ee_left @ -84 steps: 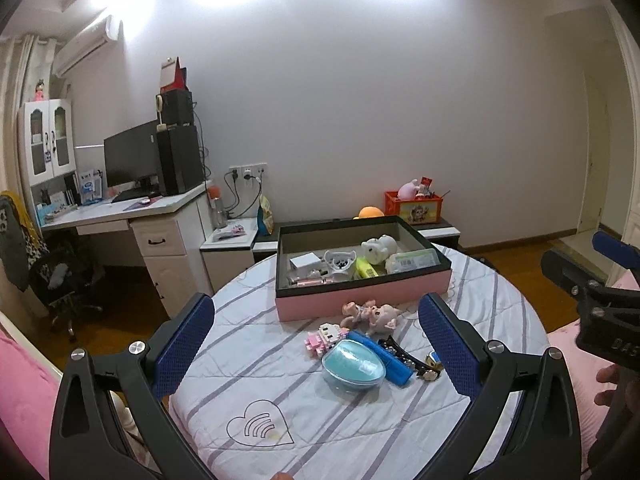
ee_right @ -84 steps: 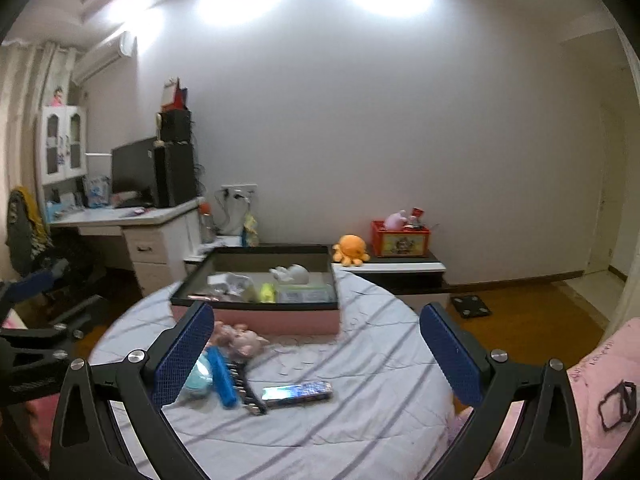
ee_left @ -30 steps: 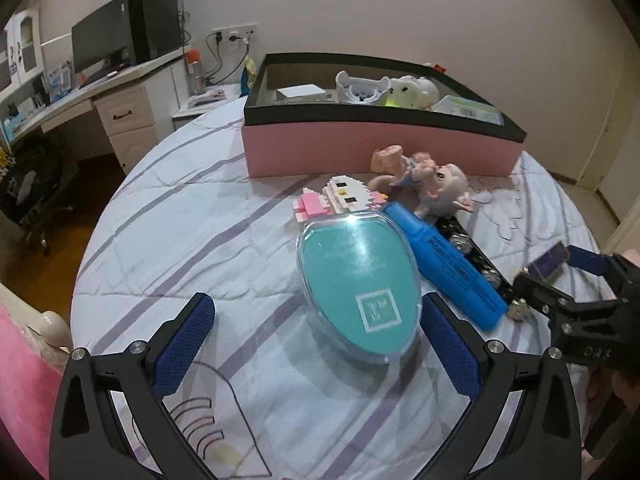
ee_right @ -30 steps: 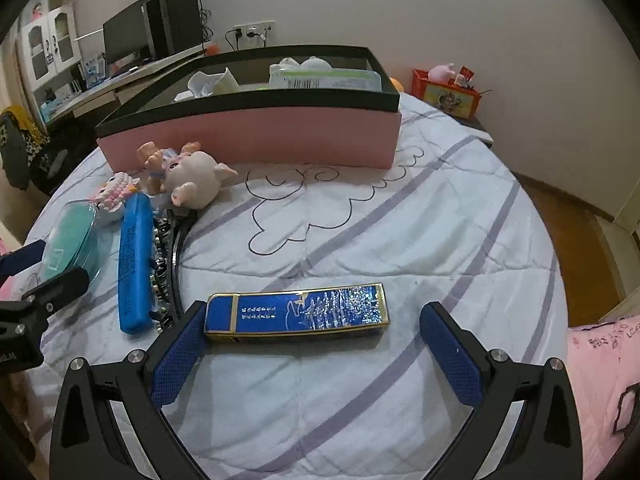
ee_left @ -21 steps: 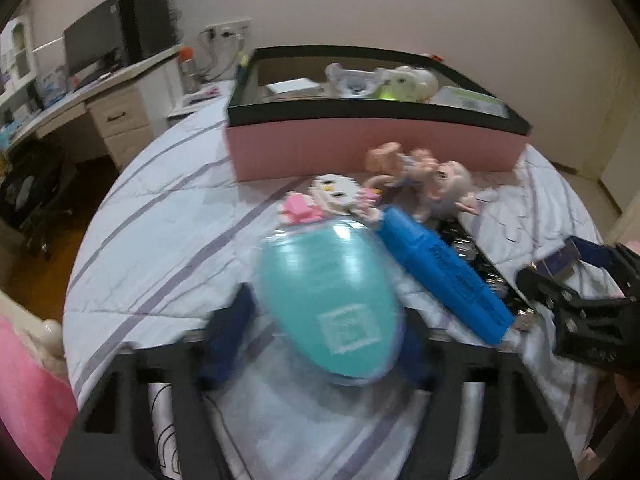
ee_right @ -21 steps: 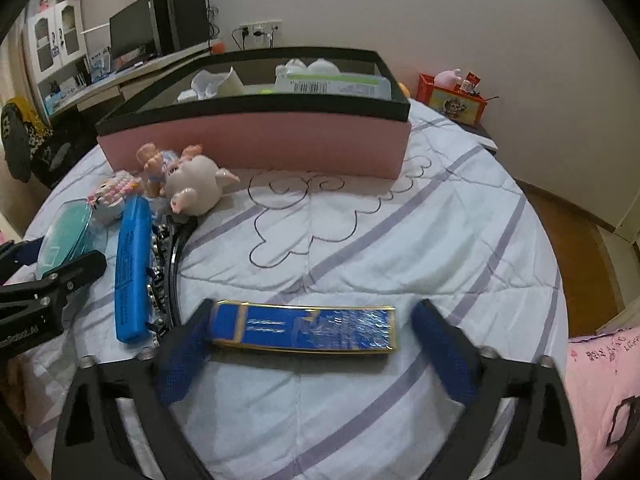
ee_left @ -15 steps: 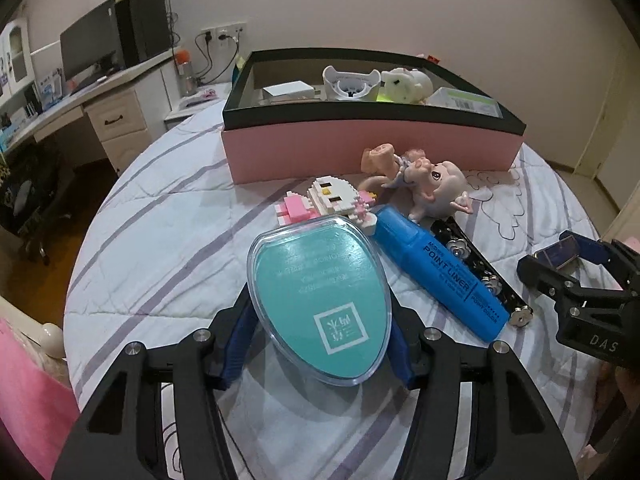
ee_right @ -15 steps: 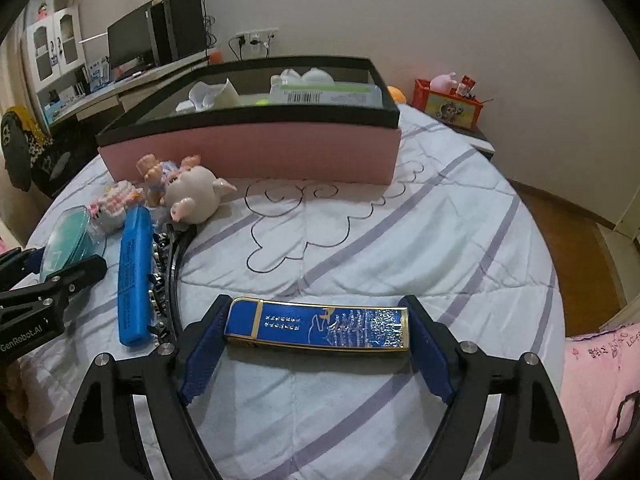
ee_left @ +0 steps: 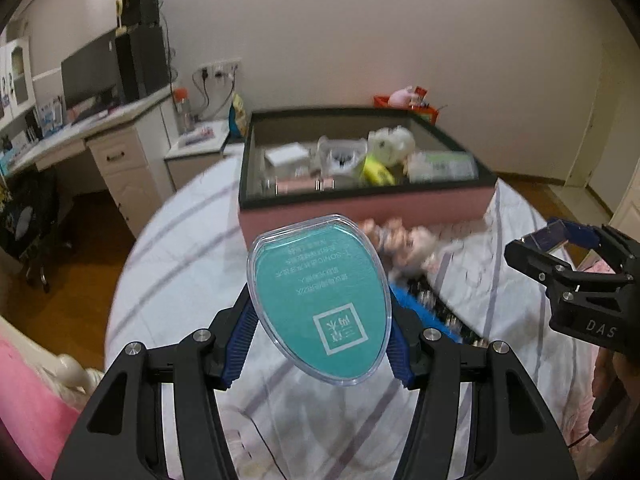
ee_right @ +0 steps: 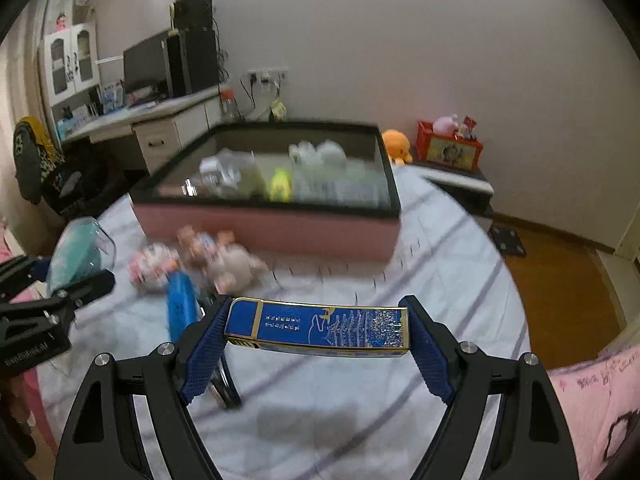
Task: Organize rigid objects
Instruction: 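Carry teal case and tin into the pink box and open both tools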
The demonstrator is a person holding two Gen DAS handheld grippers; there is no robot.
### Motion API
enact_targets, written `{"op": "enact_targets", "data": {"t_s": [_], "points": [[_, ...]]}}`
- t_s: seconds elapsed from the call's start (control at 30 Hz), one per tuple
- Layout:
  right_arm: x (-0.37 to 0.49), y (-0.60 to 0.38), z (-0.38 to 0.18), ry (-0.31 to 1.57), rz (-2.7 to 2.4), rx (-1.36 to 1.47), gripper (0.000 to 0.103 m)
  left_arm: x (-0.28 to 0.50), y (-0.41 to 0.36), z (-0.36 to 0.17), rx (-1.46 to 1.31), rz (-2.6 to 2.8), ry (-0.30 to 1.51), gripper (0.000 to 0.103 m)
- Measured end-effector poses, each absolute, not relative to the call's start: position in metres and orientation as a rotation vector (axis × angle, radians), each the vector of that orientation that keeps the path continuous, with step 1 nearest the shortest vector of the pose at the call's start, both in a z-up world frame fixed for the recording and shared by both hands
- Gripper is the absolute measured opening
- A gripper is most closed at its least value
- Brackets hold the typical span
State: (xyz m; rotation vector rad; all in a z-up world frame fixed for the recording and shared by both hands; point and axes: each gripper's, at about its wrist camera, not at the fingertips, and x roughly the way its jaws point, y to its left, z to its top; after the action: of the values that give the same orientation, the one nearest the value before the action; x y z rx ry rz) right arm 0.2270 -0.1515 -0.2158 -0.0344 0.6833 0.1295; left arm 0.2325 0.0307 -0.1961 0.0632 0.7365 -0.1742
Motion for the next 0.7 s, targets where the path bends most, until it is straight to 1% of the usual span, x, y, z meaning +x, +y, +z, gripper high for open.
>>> {"op": "enact_targets", "data": {"t_s": [0.2,0.43,0.57,0.7], "points": [[0.259,-0.139,-0.187,0.631,0.156,-0.068,0.084,0.269,0.024,-0.17,0.1,-0.192,0.69,0.058],[0.317,-0.13,-0.177,0.637,0.168,-0.086,0.084,0.328,0.016,-0.16,0.124,-0.228,0.693,0.058],[0.355,-0.131,-0.182,0.671,0.156,-0.089,0.084,0.37,0.012,-0.165,0.139,-0.241,0.734,0.058],[0.392,-0.135,-0.198,0.725,0.146,-0.085,0.084,0.41,0.012,-0.184,0.147,-0.224,0.803,0.058]]}}
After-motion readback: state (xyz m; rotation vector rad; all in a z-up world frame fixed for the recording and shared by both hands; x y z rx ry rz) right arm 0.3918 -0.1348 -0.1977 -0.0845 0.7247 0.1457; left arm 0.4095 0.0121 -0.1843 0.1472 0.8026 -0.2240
